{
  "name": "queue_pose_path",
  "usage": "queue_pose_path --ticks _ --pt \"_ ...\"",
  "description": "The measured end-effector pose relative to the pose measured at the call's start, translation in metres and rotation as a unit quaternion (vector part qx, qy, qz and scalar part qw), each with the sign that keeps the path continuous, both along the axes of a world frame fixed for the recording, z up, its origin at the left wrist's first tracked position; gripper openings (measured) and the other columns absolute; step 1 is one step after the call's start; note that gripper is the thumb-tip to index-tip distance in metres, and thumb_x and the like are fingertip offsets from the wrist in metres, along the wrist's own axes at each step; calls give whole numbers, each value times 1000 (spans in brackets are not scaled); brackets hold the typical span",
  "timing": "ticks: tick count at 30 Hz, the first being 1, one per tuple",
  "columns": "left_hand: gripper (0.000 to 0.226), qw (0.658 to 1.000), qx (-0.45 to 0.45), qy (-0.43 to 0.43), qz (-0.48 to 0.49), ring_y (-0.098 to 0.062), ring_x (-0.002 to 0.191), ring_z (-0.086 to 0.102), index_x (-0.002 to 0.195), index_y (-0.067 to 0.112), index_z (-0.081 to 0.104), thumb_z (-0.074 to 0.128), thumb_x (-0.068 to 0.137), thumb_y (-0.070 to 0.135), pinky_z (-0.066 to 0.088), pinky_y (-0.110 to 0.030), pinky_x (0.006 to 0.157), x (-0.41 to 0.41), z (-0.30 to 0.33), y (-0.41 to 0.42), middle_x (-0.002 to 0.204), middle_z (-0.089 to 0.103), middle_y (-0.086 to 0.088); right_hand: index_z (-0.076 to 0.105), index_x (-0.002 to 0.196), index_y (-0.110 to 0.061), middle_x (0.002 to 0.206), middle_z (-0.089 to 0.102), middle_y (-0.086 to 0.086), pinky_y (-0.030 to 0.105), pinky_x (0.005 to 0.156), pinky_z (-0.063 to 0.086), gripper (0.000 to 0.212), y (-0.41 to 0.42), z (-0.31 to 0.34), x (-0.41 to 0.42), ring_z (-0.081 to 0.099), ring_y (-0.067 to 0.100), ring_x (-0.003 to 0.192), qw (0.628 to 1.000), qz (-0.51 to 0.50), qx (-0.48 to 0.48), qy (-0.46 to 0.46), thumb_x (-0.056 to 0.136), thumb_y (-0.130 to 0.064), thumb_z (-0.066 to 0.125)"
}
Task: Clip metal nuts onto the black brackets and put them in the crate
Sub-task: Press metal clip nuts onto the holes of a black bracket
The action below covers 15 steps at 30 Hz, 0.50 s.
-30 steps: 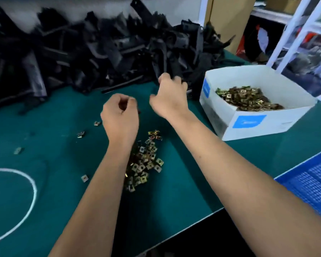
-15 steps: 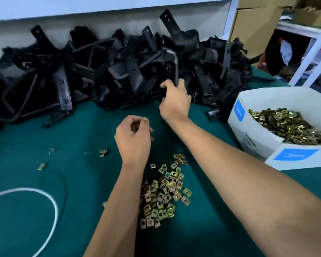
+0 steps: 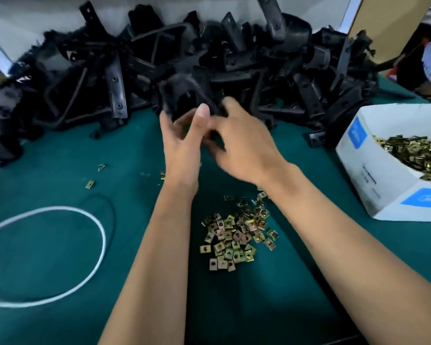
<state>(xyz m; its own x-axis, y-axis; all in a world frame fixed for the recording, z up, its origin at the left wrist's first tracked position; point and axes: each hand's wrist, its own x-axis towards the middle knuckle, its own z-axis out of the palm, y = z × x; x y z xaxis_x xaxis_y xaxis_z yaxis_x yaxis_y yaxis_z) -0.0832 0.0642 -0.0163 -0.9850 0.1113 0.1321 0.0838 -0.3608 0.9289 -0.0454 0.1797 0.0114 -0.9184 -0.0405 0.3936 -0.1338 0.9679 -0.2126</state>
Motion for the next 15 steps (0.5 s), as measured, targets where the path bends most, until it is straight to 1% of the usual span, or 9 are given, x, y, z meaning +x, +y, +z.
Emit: queue_pose_path --ticks 2,3,5,6,8,10,12,13,15 --pt "24 997 32 -22 65 -12 103 73 102 29 69 74 87 47 58 -39 95 3 9 -6 102 77 9 70 116 -28 150 38 11 40 81 55 26 -13 -9 9 64 38 106 995 71 24 -59 90 -28 69" --pt "17 993 58 -36 98 -18 98 75 95 26 74 74 90 43 59 -43 93 2 12 -11 98 78 5 72 113 -27 155 35 8 38 89 54 24 -17 -11 14 61 34 117 992 111 3 -64 89 -27 71" --pt "19 981 122 -60 139 -28 87 75 97 16 72 71 97 35 63 -47 85 -3 14 -28 94 78 -8 74 109 -32 164 26 1 35 107 47 20 -21 -16 24 47 22 138 982 168 -60 -61 90 -32 75" --pt "23 976 145 -74 145 -27 83 75 104 13 70 69 99 35 63 -43 80 -8 14 -39 93 77 -9 73 110 -36 165 25 -2 33 110 44 21 -21 -18 27 42 17 140 979 177 -85 -52 90 -36 76" --pt "36 971 173 -111 126 -24 81 75 123 8 67 64 102 37 61 -35 74 -18 11 -63 95 75 -7 73 109 -38 152 41 -5 26 100 44 22 -25 -20 31 48 9 127 972 196 -126 -40 87 -41 78" --pt "47 973 161 -141 89 -19 75 74 135 4 61 58 104 39 59 -30 72 -25 5 -86 95 73 -6 76 97 -32 115 61 -9 18 82 42 17 -34 -21 36 59 6 99 951 244 -168 -89 83 -39 83" --pt "48 979 111 -161 50 -17 69 71 132 4 62 55 105 42 58 -27 68 -27 -3 -101 91 72 -4 77 88 -28 88 67 -13 17 73 42 17 -46 -24 40 62 4 83 924 291 -164 -186 79 -38 88" --pt "44 981 89 -168 31 -18 68 71 125 5 65 55 104 43 58 -27 67 -27 -5 -106 88 73 -3 77 90 -29 86 67 -14 21 74 45 21 -51 -27 41 62 4 82 916 301 -147 -222 77 -39 89" --pt "39 983 66 -174 0 -20 68 70 111 10 69 54 104 45 58 -27 64 -27 -7 -112 86 75 -3 77 97 -31 88 64 -14 30 79 49 28 -62 -32 41 59 5 86 914 305 -114 -242 75 -42 89"
